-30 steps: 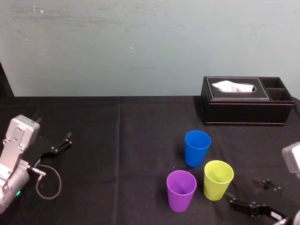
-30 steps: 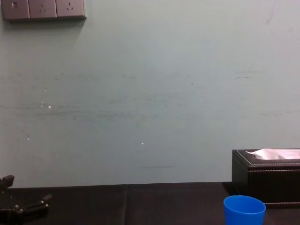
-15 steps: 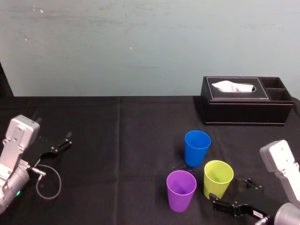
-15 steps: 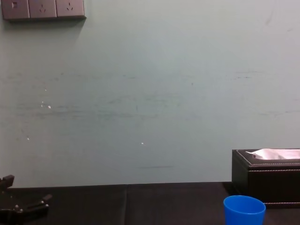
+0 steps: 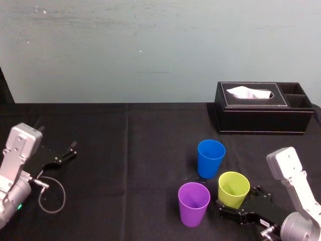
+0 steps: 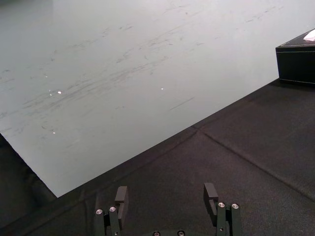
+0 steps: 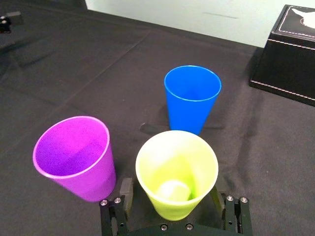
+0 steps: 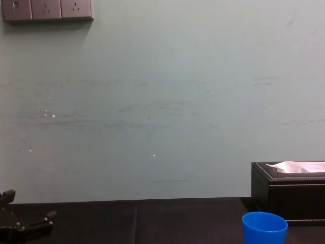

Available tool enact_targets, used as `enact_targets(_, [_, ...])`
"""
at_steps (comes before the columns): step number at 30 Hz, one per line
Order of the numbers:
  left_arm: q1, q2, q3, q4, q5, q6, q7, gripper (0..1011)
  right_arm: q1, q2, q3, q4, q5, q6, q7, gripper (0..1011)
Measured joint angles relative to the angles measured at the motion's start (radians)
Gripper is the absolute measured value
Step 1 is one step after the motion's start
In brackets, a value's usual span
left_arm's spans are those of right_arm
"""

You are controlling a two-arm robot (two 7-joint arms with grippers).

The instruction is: Stack the three plastic cups sequentially using one hand.

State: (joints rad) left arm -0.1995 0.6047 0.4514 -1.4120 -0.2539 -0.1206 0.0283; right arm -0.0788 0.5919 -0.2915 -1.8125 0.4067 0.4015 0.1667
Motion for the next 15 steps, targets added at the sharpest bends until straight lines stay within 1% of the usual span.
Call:
enact_targets(9, [0.0,0.0,0.0,0.0,0.0,0.0,0.0,1000,0.014,-0.049,0.006,0.039,-0.022,-0.026,-0.006,1002])
enact_targets(15, [0.0,0.0,0.0,0.0,0.0,0.0,0.0,1000,0.02,-0.069,0.009,0.055,-0.037,-0.027,-0.005,1002])
